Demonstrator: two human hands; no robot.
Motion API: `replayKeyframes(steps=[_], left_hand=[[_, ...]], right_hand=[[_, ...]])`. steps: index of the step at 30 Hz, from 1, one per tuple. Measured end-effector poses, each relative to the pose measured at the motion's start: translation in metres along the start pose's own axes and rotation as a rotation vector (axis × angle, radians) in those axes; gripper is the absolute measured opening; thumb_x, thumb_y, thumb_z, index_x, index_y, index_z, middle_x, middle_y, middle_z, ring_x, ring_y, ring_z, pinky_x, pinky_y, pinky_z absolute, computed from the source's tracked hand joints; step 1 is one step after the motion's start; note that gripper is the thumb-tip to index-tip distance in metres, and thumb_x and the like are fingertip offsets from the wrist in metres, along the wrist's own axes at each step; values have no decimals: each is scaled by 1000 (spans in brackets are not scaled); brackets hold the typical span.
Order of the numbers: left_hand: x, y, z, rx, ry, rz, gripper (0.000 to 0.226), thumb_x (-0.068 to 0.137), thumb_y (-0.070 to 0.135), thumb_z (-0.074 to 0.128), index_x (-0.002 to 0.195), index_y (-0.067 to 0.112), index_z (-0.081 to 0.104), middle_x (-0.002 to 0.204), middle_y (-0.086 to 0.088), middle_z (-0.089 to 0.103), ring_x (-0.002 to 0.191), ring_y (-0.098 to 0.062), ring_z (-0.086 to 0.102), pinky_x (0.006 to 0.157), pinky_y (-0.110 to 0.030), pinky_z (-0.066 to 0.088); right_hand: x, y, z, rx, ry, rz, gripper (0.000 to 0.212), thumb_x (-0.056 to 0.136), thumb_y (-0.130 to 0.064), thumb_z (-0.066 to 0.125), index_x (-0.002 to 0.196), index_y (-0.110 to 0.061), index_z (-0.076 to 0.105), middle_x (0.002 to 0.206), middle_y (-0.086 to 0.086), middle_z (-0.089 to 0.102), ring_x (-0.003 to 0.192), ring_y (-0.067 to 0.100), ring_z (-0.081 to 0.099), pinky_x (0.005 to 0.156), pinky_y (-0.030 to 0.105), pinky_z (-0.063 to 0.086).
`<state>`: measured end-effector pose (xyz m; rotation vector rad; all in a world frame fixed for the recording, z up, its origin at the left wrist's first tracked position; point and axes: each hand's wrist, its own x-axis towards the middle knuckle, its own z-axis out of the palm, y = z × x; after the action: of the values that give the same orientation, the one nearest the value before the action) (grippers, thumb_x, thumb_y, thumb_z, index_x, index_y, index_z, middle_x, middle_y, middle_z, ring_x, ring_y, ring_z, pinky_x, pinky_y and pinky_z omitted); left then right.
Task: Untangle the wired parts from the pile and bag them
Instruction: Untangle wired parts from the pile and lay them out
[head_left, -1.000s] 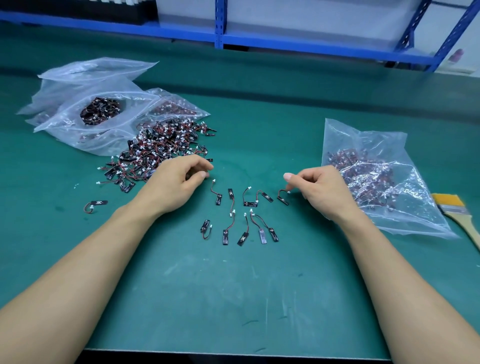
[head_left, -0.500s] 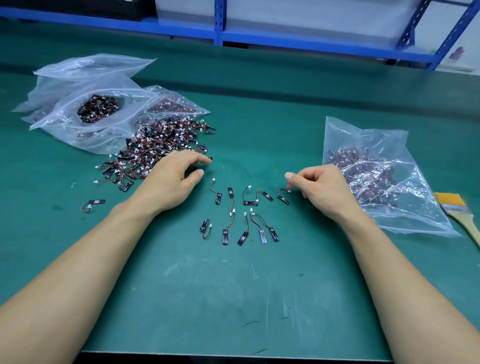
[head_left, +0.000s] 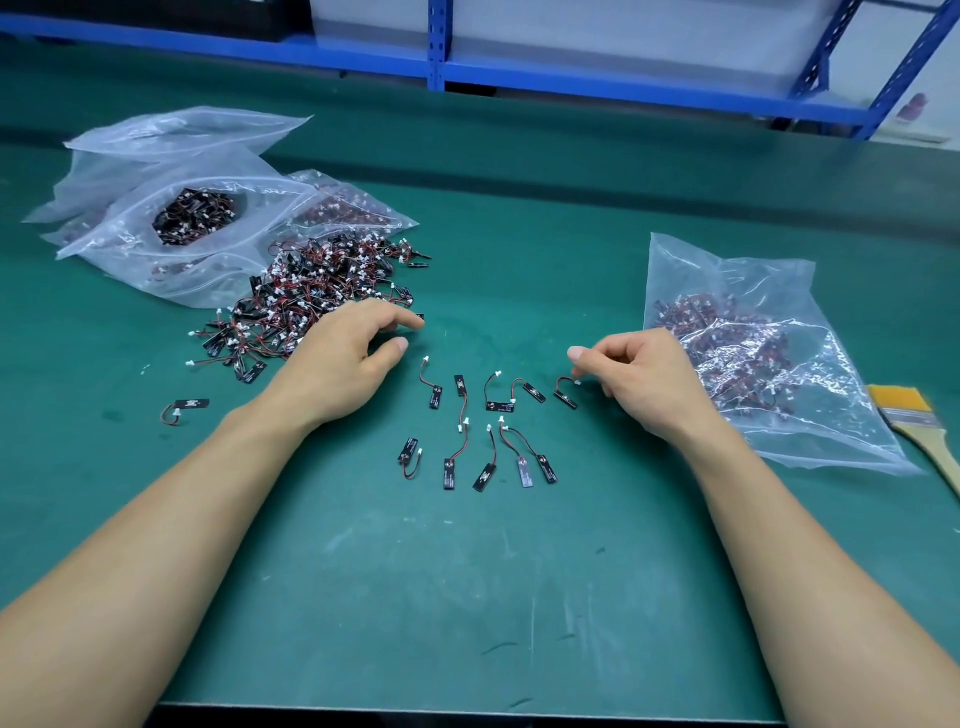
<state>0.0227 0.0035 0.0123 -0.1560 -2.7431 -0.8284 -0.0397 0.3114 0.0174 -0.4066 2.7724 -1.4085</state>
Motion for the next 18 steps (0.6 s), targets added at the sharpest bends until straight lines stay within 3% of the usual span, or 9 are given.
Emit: replayKeyframes(steps=[7,12,18], left_hand=[[0,-2,2,-18,9,69,28,96,11,60,122,20,66,130,6,61,120,-13,54,105,-30,40],[-1,-3,2,-18,0,94,28,96,10,60,122,20,66,133,5,59,124,-13,52,109,-36,40],[-1,0,2,-25,-34,112,30,96,8,60,123,19,67,134,4,58,127,-13,51,111,-29,34]], right_hand=[[-1,-2,-1,1,-13,-1,33,90,-40,70,67,-18,75,48,0,46,44,14,36,42,18,29],[-2,-2,-1,1,-12,1,33,90,-39,71,66,-17,75,46,-3,47,42,12,38,42,16,30],[-2,-5,-1,14,3,-19,33,91,-38,71,65,-17,75,46,-1,49,37,8,36,39,14,29]])
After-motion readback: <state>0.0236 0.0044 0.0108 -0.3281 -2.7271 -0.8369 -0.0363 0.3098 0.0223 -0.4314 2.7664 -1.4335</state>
